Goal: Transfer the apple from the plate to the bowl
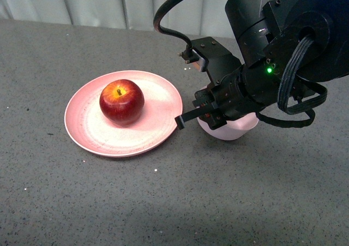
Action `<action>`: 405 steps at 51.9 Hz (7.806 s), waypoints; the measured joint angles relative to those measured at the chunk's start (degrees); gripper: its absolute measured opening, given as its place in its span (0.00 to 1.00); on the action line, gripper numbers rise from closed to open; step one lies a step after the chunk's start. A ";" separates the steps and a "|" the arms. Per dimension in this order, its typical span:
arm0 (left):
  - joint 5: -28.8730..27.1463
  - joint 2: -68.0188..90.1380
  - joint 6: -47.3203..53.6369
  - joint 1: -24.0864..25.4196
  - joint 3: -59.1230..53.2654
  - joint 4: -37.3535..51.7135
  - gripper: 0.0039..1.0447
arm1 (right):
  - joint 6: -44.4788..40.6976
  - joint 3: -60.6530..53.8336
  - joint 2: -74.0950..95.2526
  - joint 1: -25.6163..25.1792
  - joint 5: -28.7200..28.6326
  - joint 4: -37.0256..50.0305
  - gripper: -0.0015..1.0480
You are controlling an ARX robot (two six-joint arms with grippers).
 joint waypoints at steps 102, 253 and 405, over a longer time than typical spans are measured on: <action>-0.04 0.00 0.00 0.00 -0.02 0.00 0.94 | 5.53 -63.23 -70.14 -23.52 10.78 47.34 0.01; -0.57 60.98 -4.68 -2.25 11.28 38.93 0.94 | 5.53 -65.51 -123.71 -24.70 10.38 -2.84 0.91; 2.21 124.45 -3.67 -33.14 64.15 26.95 0.72 | 5.53 -65.51 -123.71 -24.70 10.38 -2.84 0.91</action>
